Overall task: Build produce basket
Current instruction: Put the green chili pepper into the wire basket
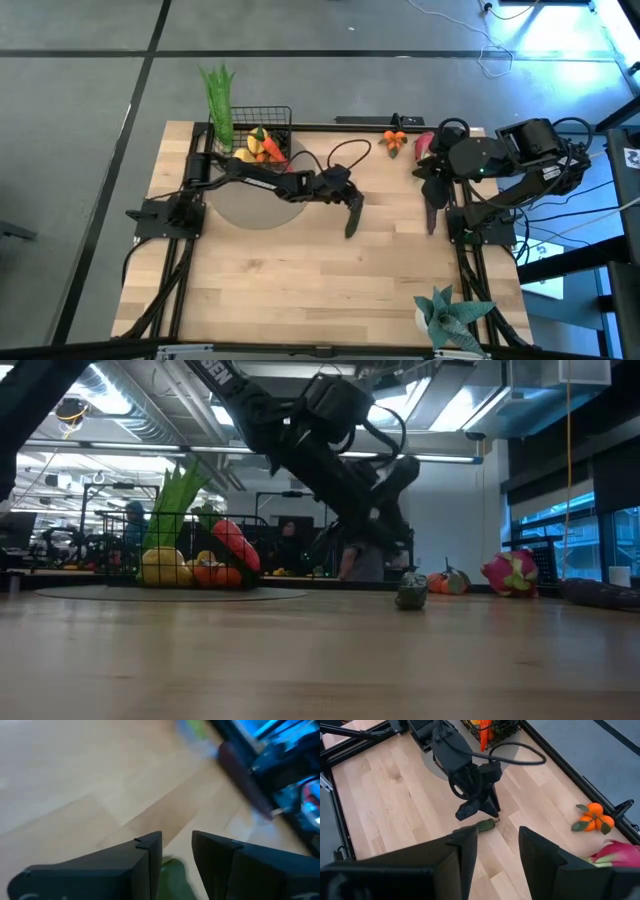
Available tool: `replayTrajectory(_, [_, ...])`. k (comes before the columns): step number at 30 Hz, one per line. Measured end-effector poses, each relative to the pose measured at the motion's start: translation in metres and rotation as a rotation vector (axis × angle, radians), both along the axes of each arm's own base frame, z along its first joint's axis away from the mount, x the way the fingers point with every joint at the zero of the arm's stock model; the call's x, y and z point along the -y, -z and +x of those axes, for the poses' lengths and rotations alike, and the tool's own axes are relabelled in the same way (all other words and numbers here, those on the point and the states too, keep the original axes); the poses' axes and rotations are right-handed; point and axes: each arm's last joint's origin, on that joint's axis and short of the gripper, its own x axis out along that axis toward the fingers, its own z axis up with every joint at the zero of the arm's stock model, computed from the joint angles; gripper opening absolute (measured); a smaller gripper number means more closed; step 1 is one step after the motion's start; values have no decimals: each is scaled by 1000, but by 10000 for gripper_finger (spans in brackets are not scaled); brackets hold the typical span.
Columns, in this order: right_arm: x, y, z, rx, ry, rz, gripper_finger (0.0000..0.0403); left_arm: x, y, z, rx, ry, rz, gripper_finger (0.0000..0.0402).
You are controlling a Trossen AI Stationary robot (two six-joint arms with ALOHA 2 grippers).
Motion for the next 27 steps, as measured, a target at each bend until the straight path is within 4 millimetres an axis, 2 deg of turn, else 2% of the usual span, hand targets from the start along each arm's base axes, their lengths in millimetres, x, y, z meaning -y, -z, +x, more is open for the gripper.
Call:
replayTrajectory(12, [0, 0, 0, 2, 4, -5, 132, 6, 20, 3, -46, 36, 24, 95])
replayTrajectory(27, [0, 0, 0, 2, 4, -5, 132, 7, 26, 8, -15, 19, 62, 95])
